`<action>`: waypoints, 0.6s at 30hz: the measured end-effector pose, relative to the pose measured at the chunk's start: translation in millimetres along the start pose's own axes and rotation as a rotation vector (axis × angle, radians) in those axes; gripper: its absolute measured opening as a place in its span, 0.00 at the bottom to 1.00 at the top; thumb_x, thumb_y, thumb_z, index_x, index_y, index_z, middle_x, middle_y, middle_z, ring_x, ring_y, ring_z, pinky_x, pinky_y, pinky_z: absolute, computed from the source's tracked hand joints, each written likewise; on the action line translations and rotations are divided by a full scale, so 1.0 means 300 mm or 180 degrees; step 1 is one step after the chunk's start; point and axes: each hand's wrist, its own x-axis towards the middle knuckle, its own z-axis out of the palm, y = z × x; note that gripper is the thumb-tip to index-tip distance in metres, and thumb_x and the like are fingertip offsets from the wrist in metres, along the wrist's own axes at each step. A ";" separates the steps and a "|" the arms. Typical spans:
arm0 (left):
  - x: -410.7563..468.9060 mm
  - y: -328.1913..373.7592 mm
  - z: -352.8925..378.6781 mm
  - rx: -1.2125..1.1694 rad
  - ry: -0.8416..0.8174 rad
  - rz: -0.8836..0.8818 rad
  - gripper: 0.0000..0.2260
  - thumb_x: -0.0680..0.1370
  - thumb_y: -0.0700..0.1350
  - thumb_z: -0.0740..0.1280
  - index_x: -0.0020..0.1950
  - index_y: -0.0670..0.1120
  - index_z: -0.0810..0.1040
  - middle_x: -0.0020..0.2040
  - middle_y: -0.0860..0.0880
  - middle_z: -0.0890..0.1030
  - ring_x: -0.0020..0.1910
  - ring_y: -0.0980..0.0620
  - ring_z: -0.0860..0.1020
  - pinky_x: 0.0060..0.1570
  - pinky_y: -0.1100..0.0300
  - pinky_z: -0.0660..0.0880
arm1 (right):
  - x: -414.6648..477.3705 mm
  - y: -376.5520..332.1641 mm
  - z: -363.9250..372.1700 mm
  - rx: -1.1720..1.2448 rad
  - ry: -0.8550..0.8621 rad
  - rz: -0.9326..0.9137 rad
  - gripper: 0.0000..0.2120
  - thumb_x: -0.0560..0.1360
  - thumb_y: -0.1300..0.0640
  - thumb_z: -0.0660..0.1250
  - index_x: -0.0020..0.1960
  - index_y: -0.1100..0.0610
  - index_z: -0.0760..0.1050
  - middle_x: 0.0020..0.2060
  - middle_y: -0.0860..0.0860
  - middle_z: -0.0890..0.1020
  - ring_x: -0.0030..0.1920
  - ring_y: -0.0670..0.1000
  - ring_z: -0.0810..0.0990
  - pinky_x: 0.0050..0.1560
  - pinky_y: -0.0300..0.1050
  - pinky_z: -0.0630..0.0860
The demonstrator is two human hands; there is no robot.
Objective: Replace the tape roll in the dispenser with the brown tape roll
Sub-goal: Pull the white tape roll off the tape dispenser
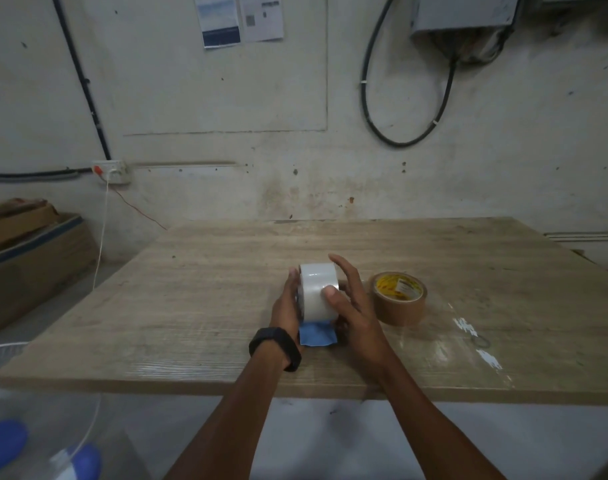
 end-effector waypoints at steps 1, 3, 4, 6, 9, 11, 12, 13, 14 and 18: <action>0.000 0.001 0.001 0.0024 -0.0004 0.0028 0.21 0.82 0.62 0.59 0.52 0.48 0.82 0.35 0.47 0.87 0.40 0.44 0.83 0.41 0.52 0.79 | 0.000 -0.002 0.002 -0.0066 0.0016 -0.0023 0.28 0.73 0.42 0.68 0.71 0.39 0.67 0.63 0.56 0.76 0.60 0.56 0.80 0.58 0.60 0.80; -0.006 0.005 0.006 0.0034 0.0005 -0.0019 0.22 0.81 0.63 0.60 0.53 0.47 0.83 0.36 0.45 0.87 0.41 0.43 0.83 0.44 0.49 0.80 | 0.002 -0.004 0.003 -0.0161 0.0066 -0.0077 0.25 0.74 0.42 0.67 0.70 0.40 0.69 0.61 0.55 0.78 0.58 0.55 0.81 0.57 0.59 0.81; 0.000 0.005 0.003 0.0036 0.0022 -0.0027 0.23 0.81 0.63 0.60 0.55 0.46 0.83 0.38 0.44 0.87 0.42 0.42 0.83 0.47 0.47 0.81 | 0.003 -0.004 0.006 -0.0165 0.0093 -0.0090 0.25 0.74 0.42 0.67 0.70 0.41 0.69 0.60 0.54 0.79 0.57 0.54 0.82 0.56 0.57 0.81; 0.002 0.004 0.003 0.0100 0.0095 -0.0003 0.24 0.80 0.64 0.61 0.56 0.45 0.83 0.40 0.43 0.87 0.42 0.42 0.83 0.51 0.45 0.81 | 0.008 -0.001 0.005 -0.0176 0.0164 -0.0091 0.24 0.75 0.42 0.66 0.69 0.43 0.70 0.59 0.53 0.80 0.56 0.52 0.83 0.53 0.52 0.82; -0.001 0.007 0.003 0.0224 0.0121 0.0033 0.21 0.82 0.61 0.59 0.53 0.47 0.83 0.41 0.43 0.86 0.40 0.45 0.83 0.44 0.51 0.81 | 0.011 0.004 0.005 -0.0176 0.0236 -0.0120 0.24 0.75 0.41 0.66 0.69 0.44 0.70 0.59 0.51 0.81 0.56 0.51 0.83 0.53 0.50 0.82; -0.009 0.008 0.003 0.0215 0.0189 0.0058 0.22 0.82 0.62 0.59 0.54 0.47 0.83 0.45 0.42 0.86 0.43 0.42 0.83 0.49 0.47 0.80 | 0.008 0.006 0.006 -0.0118 0.0291 -0.0110 0.24 0.75 0.41 0.66 0.69 0.44 0.70 0.60 0.51 0.80 0.56 0.50 0.83 0.52 0.49 0.82; 0.000 0.004 -0.006 0.0178 0.0243 0.0081 0.23 0.80 0.64 0.61 0.56 0.47 0.83 0.48 0.41 0.86 0.48 0.39 0.83 0.55 0.43 0.80 | 0.007 0.005 0.004 -0.0079 0.0351 -0.0092 0.23 0.76 0.41 0.66 0.69 0.44 0.70 0.60 0.51 0.79 0.56 0.49 0.82 0.50 0.47 0.82; -0.001 0.002 -0.010 0.0129 0.0301 0.0104 0.25 0.77 0.66 0.64 0.56 0.47 0.83 0.51 0.39 0.86 0.53 0.36 0.83 0.61 0.39 0.78 | 0.010 0.009 0.001 -0.0041 0.0446 -0.0080 0.22 0.77 0.41 0.66 0.69 0.44 0.70 0.61 0.51 0.79 0.55 0.47 0.82 0.48 0.44 0.81; 0.002 -0.001 -0.018 0.0044 0.0312 0.0117 0.25 0.75 0.67 0.66 0.56 0.47 0.84 0.53 0.39 0.86 0.57 0.34 0.82 0.65 0.36 0.76 | 0.010 0.010 -0.003 0.0000 0.0560 -0.0077 0.22 0.77 0.41 0.65 0.69 0.44 0.71 0.60 0.51 0.79 0.55 0.46 0.82 0.47 0.43 0.81; 0.003 0.002 -0.040 -0.0119 0.0440 0.0041 0.16 0.82 0.57 0.63 0.51 0.46 0.82 0.47 0.42 0.86 0.47 0.41 0.84 0.52 0.44 0.80 | 0.012 0.016 -0.006 -0.0017 0.0907 -0.0188 0.21 0.77 0.37 0.58 0.66 0.42 0.71 0.56 0.46 0.80 0.54 0.48 0.81 0.51 0.53 0.82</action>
